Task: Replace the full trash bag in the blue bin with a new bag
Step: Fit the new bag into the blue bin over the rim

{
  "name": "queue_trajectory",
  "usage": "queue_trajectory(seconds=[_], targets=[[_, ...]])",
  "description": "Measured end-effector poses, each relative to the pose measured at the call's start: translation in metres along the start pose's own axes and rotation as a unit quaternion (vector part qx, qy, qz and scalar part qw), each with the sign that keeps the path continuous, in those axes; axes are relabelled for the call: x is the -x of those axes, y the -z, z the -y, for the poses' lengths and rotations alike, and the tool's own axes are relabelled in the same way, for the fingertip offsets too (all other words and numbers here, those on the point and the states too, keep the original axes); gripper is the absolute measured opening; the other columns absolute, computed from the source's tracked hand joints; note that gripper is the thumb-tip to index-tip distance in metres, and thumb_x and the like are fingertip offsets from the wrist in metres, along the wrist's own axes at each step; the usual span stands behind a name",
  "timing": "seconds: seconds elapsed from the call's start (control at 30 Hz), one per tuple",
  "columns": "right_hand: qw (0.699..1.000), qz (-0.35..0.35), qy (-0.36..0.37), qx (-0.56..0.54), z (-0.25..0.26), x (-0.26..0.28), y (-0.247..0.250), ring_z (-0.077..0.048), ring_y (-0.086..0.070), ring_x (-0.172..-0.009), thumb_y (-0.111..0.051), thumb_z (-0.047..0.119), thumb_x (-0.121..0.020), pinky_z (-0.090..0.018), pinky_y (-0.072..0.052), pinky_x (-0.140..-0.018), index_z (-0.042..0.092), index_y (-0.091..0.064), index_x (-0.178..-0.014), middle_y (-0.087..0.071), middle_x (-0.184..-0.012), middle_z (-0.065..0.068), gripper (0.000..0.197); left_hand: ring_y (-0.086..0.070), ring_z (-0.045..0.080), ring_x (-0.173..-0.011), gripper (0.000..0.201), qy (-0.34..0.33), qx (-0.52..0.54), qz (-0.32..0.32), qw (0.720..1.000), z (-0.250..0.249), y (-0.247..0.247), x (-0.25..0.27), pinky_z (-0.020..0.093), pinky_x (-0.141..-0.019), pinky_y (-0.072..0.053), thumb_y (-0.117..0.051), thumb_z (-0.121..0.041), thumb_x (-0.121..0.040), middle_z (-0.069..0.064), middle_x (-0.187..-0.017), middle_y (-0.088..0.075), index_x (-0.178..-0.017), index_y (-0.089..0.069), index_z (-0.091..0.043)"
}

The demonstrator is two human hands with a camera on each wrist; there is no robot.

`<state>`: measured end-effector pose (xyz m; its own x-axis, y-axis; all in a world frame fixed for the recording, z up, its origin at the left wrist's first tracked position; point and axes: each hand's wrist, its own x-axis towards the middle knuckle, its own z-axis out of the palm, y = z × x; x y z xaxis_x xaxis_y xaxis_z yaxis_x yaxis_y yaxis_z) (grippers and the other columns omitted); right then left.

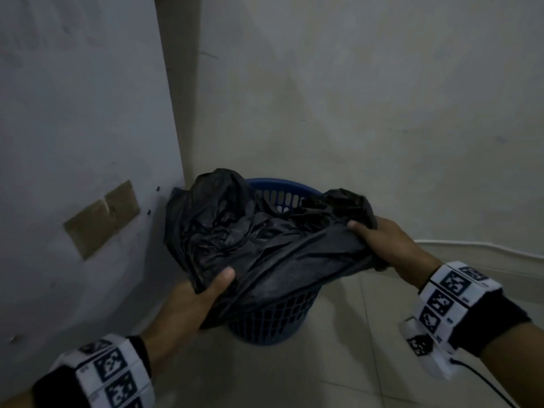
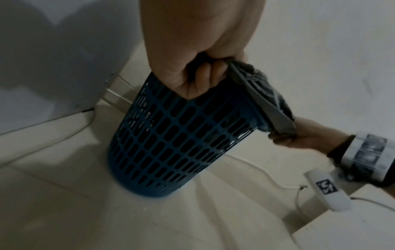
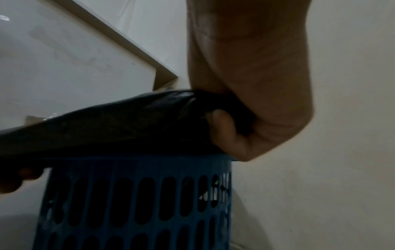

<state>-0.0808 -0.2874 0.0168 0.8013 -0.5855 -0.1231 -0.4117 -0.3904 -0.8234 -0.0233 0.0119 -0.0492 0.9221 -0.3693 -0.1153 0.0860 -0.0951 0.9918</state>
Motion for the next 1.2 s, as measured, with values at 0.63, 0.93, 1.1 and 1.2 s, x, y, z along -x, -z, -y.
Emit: queue_trajectory(seconds=[0.63, 0.93, 1.1, 1.2], targets=[[0.937, 0.114, -0.053, -0.327, -0.038, -0.008, 0.005, -0.028, -0.066, -0.104, -0.053, 0.038, -0.094, -0.049, -0.053, -0.091, 0.020, -0.065, -0.115, -0.069, -0.119, -0.003, 0.030, -0.046, 0.016, -0.106, 0.076, -0.049, -0.072, -0.190, 0.978, 0.027, 0.010, -0.008, 0.028, -0.091, -0.038, -0.069, -0.028, -0.081, 0.006, -0.127, -0.043, -0.136, -0.022, -0.004], [0.968, -0.021, -0.009, -0.252, -0.030, -0.015, -0.038, -0.029, -0.062, -0.109, -0.068, 0.034, -0.088, -0.042, -0.050, -0.099, 0.013, -0.059, -0.128, -0.064, -0.126, -0.009, 0.046, -0.041, 0.015, -0.104, 0.017, -0.321, -0.307, -0.187, 0.876, 0.004, 0.015, 0.002, 0.037, -0.094, -0.039, -0.053, -0.020, -0.090, -0.007, -0.109, -0.035, -0.107, -0.052, -0.021], [0.968, -0.002, 0.000, -0.251, -0.028, -0.005, -0.063, -0.024, -0.063, -0.106, -0.060, 0.050, -0.088, -0.039, -0.050, -0.100, 0.020, -0.059, -0.125, -0.065, -0.119, -0.003, 0.048, -0.032, 0.021, -0.131, 0.049, -0.378, -0.510, -0.009, 0.773, 0.002, -0.002, -0.006, 0.041, -0.107, -0.027, -0.024, -0.050, -0.099, 0.001, -0.138, -0.038, -0.136, -0.044, -0.025], [0.945, 0.041, -0.064, -0.319, -0.028, -0.009, -0.065, -0.028, -0.062, -0.109, -0.048, 0.056, -0.093, -0.043, -0.049, -0.101, 0.014, -0.055, -0.131, -0.063, -0.123, -0.007, 0.057, -0.035, 0.023, -0.131, 0.051, -0.355, -0.568, 0.024, 0.742, 0.012, -0.003, -0.016, 0.044, -0.112, -0.018, -0.020, -0.058, -0.098, 0.001, -0.130, -0.045, -0.130, -0.046, -0.029]])
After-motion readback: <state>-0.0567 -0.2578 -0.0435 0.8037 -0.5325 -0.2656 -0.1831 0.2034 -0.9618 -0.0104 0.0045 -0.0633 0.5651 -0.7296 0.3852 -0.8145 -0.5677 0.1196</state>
